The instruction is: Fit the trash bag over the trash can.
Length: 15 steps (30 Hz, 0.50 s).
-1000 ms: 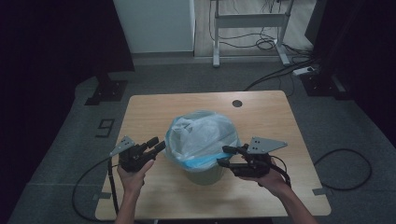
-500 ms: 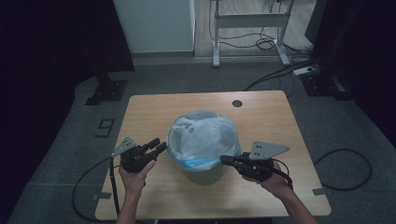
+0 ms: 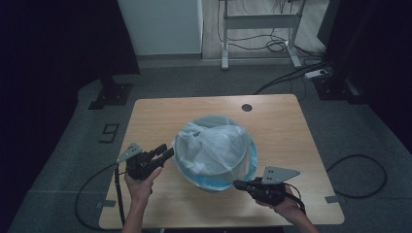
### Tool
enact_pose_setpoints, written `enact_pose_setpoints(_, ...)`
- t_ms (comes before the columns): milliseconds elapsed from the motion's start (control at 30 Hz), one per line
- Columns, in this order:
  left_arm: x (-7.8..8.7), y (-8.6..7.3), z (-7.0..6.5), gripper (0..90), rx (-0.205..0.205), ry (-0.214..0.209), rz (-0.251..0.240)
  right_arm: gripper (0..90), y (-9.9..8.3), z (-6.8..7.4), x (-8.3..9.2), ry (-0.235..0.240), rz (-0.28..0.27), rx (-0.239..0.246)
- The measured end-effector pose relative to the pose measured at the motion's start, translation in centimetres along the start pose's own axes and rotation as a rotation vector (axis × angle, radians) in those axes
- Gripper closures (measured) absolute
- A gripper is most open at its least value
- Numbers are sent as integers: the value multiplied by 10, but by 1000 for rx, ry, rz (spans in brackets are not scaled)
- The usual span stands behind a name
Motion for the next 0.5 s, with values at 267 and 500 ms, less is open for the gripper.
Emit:
enact_pose_setpoints(267,-3,-1,1,567,-3,-2,18,887,-36,-20,-23,-29,51,-107)
enact_pose_setpoints(500,-6,-3,1,565,-10,5,48,884,-58,-26,-39,-37,90,-158)
Point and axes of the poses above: each handheld gripper's, and its own axes: x roughly backward along the jaws, y roughly out of its top, z roughly to its left, the point moved 2 cm from there along -x, roughly forward along the jaws, and after that the axes turned 6 degrees about x, right-handed, at the moved point
